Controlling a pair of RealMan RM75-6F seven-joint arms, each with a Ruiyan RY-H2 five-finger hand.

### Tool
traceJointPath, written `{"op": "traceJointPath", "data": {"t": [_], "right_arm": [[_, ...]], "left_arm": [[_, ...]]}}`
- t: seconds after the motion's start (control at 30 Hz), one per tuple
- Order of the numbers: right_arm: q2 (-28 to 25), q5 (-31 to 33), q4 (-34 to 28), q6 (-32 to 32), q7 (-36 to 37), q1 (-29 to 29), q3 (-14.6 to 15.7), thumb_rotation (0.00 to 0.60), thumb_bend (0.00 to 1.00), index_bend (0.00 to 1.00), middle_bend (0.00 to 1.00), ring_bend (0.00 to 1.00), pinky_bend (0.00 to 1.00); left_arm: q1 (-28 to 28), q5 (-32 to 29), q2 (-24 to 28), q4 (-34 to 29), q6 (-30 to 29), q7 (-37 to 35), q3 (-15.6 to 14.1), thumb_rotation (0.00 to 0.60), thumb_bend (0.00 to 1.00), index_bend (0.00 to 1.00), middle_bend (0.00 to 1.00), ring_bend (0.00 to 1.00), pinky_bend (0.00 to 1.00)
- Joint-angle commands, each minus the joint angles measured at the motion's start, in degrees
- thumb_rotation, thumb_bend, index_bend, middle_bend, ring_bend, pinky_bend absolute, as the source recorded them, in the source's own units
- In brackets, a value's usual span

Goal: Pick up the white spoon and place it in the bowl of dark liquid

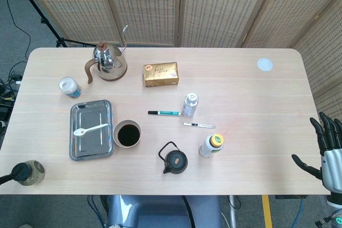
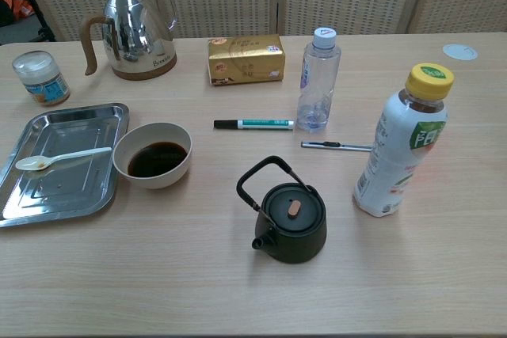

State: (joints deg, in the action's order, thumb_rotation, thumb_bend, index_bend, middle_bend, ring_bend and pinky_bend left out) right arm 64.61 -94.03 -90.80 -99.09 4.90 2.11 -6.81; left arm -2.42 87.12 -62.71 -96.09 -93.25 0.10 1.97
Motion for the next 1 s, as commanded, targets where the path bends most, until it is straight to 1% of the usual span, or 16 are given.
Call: {"op": "traceJointPath", "data": {"t": [0.03, 0.13, 0.2, 0.33, 0.47, 0.6, 0.67, 0.73, 0.8, 0.87, 0.9, 1.0], "right_arm": [[-1.59, 0.52, -0.72, 2.17, -1.53, -0.06, 1.03, 0.6, 0.0, 0.04, 0.0, 0.0, 0.0], [-4.29, 1.38, -2.98, 5.45, -3.0, 0.16, 2.22, 0.6, 0.0, 0.05, 0.0, 0.0, 0.0], [-5.19, 1.64, -3.87, 6.38, -2.94, 0.3, 2.46, 0.6, 0.0, 0.05, 0.0, 0.0, 0.0], [-5.57, 1.73, -4.64, 6.22, -1.9, 0.32, 2.28, 0.6, 0.0, 0.05, 0.0, 0.0, 0.0], [-5.64, 1.94, -4.51, 6.01, -1.09, 0.21, 2.18, 0.6, 0.0, 0.05, 0.0, 0.0, 0.0], [-5.83, 2.22, -4.82, 5.99, -0.07, 0.14, 2.09, 0.6, 0.0, 0.05, 0.0, 0.0, 0.0], [-5.84, 2.21, -4.98, 6.0, 0.27, 0.24, 1.98, 0.6, 0.0, 0.05, 0.0, 0.0, 0.0], [-5.78, 2.05, -5.04, 6.17, 0.5, 0.43, 1.96, 0.6, 0.0, 0.05, 0.0, 0.0, 0.0], [-5.66, 1.94, -4.89, 6.59, 0.46, 0.61, 2.09, 0.6, 0.0, 0.05, 0.0, 0.0, 0.0], [-5.58, 2.12, -4.69, 7.5, 0.58, 0.81, 2.4, 0.6, 0.0, 0.05, 0.0, 0.0, 0.0], [-5.59, 2.27, -4.65, 7.84, 0.7, 0.89, 2.47, 0.6, 0.0, 0.05, 0.0, 0.0, 0.0], [-5.65, 2.54, -4.58, 8.28, 1.0, 1.04, 2.48, 0.6, 0.0, 0.05, 0.0, 0.0, 0.0]], "left_arm": [[0.01, 0.24, -0.07, 0.12, -0.05, 0.08, -0.06, 0.6, 0.01, 0.04, 0.0, 0.0, 0.0], [0.13, 0.36, -0.23, 0.34, 0.28, 0.58, -0.21, 0.6, 0.01, 0.04, 0.0, 0.0, 0.0], [0.25, 0.39, -0.34, 0.4, 0.56, 0.84, -0.27, 0.6, 0.01, 0.04, 0.0, 0.0, 0.0], [0.61, 0.55, -0.71, 0.77, 1.16, 1.37, -0.35, 0.6, 0.01, 0.04, 0.0, 0.0, 0.0], [1.65, 0.21, -1.43, 1.58, 2.4, 1.09, 0.23, 0.6, 0.01, 0.05, 0.0, 0.0, 0.0], [5.06, -1.33, -2.12, 2.43, 8.48, -2.15, 1.03, 0.6, 0.04, 0.09, 0.0, 0.0, 0.0], [6.96, -2.47, -2.66, 2.56, 11.37, -1.98, 1.84, 0.6, 0.05, 0.13, 0.0, 0.0, 0.0], [9.07, -3.94, -3.62, 2.35, 13.88, -0.67, 3.19, 0.6, 0.09, 0.17, 0.0, 0.0, 0.0], [11.52, -6.18, -5.07, 1.91, 16.44, 0.39, 5.24, 0.6, 0.18, 0.2, 0.0, 0.0, 0.0], [14.37, -9.44, -6.93, 1.77, 19.53, 1.43, 7.67, 0.6, 0.23, 0.21, 0.0, 0.0, 0.0], [15.86, -11.05, -7.78, 1.8, 21.32, 2.22, 8.66, 0.6, 0.24, 0.22, 0.0, 0.0, 0.0], [19.33, -15.59, -9.92, 2.27, 25.86, 5.77, 10.36, 0.6, 0.24, 0.26, 0.0, 0.0, 0.0]]}}
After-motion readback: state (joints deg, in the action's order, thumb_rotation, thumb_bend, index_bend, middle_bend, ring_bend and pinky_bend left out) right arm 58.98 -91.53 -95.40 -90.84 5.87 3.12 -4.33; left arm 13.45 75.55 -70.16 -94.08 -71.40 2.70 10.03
